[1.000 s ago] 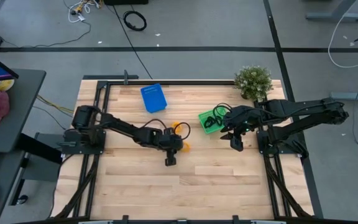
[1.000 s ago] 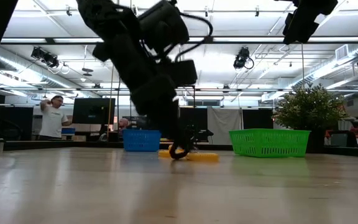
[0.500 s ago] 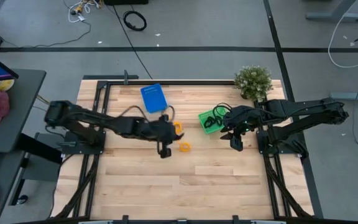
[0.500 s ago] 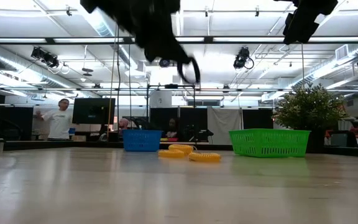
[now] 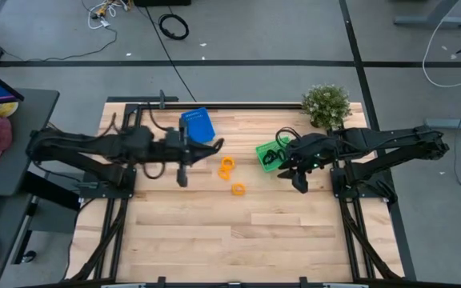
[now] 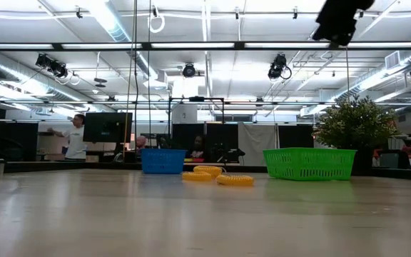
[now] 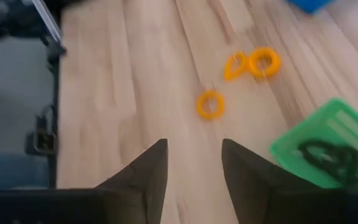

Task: Sort spring keychains
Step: Put the black spring keychain into the green bin

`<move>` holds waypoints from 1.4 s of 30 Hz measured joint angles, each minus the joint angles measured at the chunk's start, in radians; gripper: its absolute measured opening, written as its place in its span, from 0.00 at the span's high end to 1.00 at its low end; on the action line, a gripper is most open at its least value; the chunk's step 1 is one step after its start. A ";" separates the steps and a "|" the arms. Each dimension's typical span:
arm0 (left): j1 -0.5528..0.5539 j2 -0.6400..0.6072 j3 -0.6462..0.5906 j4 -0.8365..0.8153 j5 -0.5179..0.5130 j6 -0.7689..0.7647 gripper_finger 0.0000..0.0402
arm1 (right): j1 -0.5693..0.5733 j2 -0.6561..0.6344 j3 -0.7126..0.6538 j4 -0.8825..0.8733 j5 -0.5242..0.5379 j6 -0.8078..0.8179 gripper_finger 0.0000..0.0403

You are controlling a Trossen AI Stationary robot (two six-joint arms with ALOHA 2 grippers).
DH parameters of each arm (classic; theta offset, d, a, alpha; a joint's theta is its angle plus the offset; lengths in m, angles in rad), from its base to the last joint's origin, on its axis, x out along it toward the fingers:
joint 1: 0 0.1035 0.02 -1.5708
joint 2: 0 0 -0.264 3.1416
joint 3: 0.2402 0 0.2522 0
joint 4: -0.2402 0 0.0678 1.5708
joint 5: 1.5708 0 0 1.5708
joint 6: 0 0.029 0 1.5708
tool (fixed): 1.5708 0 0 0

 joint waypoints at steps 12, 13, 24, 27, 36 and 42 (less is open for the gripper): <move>0.002 -0.010 0.000 0.178 0.076 0.044 0.97 | 0.000 -0.008 0.000 0.509 0.078 -0.002 0.62; 0.002 -0.008 -0.001 0.182 0.079 0.051 0.97 | 0.000 -0.008 0.000 0.567 0.090 -0.016 0.62; 0.008 0.008 0.000 0.316 0.101 0.042 0.97 | 0.000 -0.006 0.000 0.915 0.240 -0.108 0.62; 0.027 0.053 0.000 0.365 0.129 0.005 0.97 | -0.002 0.010 0.001 0.927 0.227 -0.102 0.62; 0.074 0.169 0.000 0.523 0.283 -0.083 0.98 | -0.041 0.111 0.001 1.022 0.050 0.062 0.60; 0.075 0.182 -0.001 0.515 0.312 -0.098 0.98 | -0.081 0.161 0.001 1.136 -0.069 0.175 0.47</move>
